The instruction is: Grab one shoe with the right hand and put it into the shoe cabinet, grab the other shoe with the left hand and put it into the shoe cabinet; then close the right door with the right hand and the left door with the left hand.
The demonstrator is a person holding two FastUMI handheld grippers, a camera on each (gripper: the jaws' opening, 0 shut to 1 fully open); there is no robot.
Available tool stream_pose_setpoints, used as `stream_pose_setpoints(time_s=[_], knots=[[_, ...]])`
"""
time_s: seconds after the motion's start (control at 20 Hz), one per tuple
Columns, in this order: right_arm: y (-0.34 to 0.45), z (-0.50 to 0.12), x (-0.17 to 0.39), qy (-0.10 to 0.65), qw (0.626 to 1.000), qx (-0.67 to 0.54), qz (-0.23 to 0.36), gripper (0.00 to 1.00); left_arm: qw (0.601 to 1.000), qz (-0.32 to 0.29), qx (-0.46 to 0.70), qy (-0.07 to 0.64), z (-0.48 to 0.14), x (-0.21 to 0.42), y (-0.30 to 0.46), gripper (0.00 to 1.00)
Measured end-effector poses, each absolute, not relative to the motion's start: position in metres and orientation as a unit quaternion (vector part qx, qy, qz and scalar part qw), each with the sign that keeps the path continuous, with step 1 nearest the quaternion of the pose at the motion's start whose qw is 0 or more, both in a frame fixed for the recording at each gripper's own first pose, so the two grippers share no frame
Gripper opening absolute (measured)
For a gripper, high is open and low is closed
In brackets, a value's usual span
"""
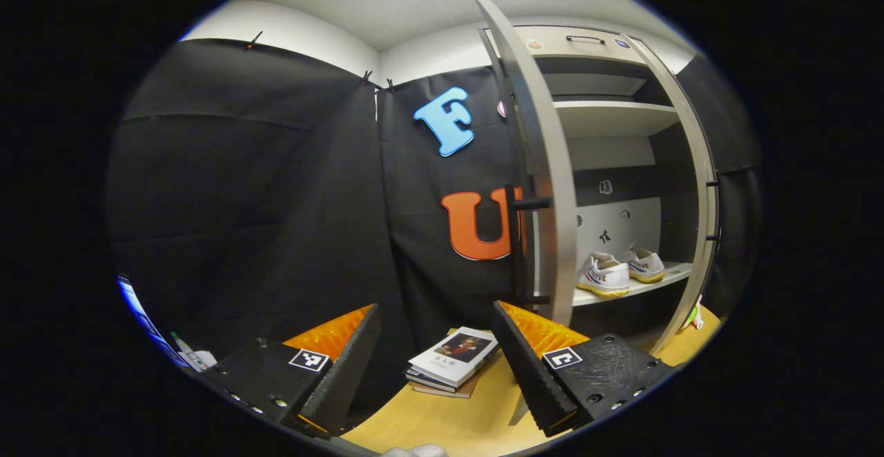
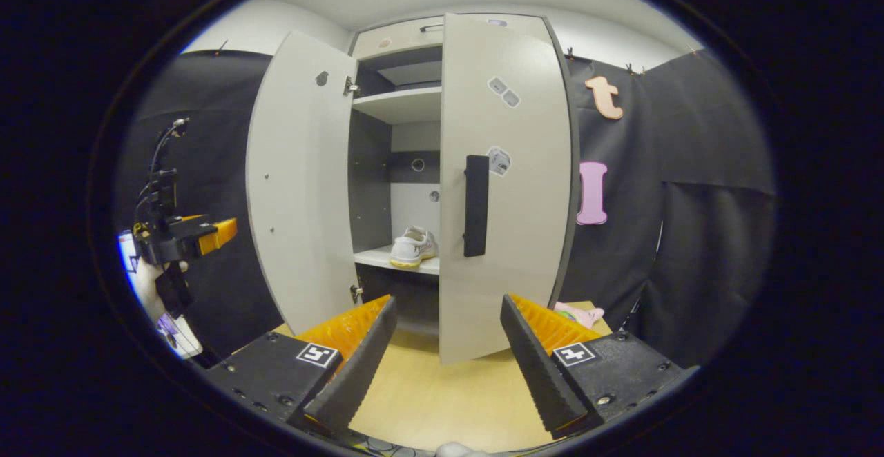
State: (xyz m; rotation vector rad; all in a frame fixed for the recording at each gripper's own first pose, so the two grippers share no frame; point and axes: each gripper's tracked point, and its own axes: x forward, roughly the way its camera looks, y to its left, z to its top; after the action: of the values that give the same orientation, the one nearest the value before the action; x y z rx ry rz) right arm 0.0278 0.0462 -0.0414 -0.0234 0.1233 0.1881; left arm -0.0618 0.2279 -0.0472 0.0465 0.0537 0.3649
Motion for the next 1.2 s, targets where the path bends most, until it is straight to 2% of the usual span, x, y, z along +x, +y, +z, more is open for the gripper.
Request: stream_pose_setpoints(time_s=[0.3, 0.65, 0.75, 1.2], knots=[[0.035, -0.045, 0.016, 0.071, 0.995, -0.010, 0.072, 0.99, 0.986, 0.164, 0.017, -0.002, -0.029, -0.031, 0.224, 0.96], [0.035, -0.047, 0.016, 0.077, 0.994, -0.008, 0.075, 0.98, 0.989, 0.144, 0.022, -0.007, -0.024, -0.027, 0.209, 0.84], [0.039, -0.047, 0.017, 0.076, 0.994, -0.008, 0.082, 0.98, 0.990, 0.137, 0.021, -0.006, -0.024, -0.027, 0.198, 0.84], [0.021, -0.044, 0.013, 0.073, 0.994, -0.008, 0.077, 0.99, 0.999, 0.034, 0.014, -0.007, -0.016, -0.010, 0.104, 0.84]])
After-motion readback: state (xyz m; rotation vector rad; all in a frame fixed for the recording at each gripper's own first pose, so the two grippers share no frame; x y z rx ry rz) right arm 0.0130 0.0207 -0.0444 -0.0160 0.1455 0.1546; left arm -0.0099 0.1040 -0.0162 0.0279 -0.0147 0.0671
